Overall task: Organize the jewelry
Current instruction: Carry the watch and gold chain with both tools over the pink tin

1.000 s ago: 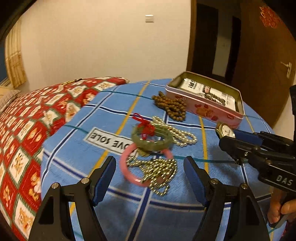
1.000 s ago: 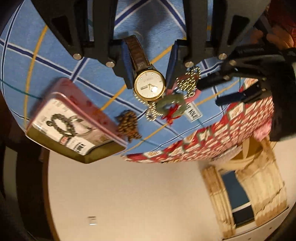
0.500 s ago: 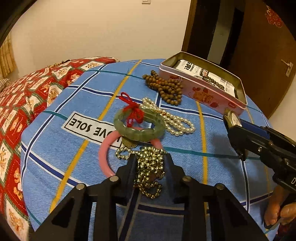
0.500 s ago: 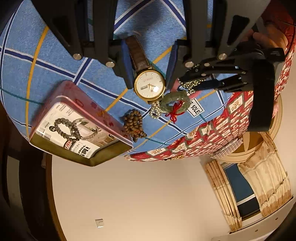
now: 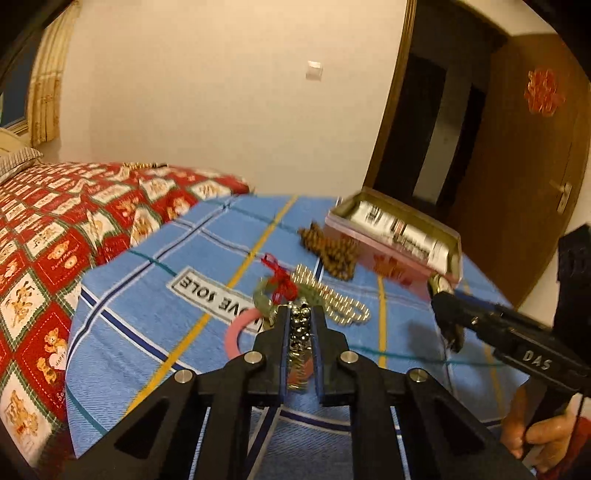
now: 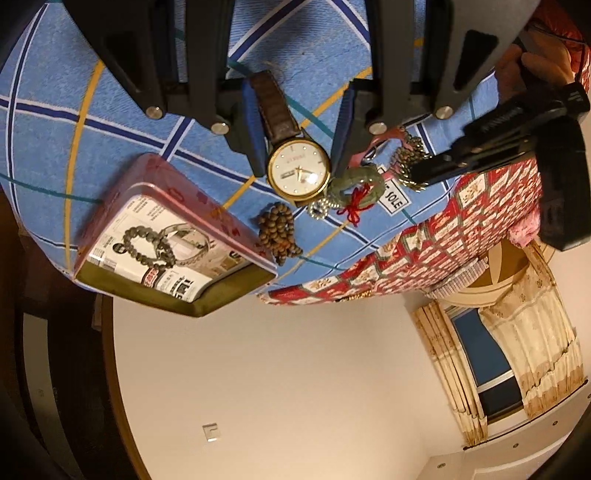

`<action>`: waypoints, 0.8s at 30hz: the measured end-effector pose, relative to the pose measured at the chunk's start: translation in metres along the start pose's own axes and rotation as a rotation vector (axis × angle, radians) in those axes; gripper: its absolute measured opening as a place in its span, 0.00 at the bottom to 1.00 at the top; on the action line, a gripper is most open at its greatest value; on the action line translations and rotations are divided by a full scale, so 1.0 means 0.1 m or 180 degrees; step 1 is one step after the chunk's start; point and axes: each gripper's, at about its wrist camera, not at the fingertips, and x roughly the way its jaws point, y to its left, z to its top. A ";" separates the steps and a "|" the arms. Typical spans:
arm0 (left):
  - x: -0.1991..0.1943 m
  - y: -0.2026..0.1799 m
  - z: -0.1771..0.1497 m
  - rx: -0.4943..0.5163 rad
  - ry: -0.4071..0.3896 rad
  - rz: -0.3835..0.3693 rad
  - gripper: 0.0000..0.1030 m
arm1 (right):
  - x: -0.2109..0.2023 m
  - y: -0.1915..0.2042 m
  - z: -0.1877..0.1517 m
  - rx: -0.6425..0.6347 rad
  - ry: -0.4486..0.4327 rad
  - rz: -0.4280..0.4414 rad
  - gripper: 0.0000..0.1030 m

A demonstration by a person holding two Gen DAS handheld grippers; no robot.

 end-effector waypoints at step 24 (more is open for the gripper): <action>0.03 -0.63 0.55 0.0280 -0.0576 -0.0420 0.10 | -0.33 -0.41 0.39 0.0123 -0.0615 -0.0652 0.37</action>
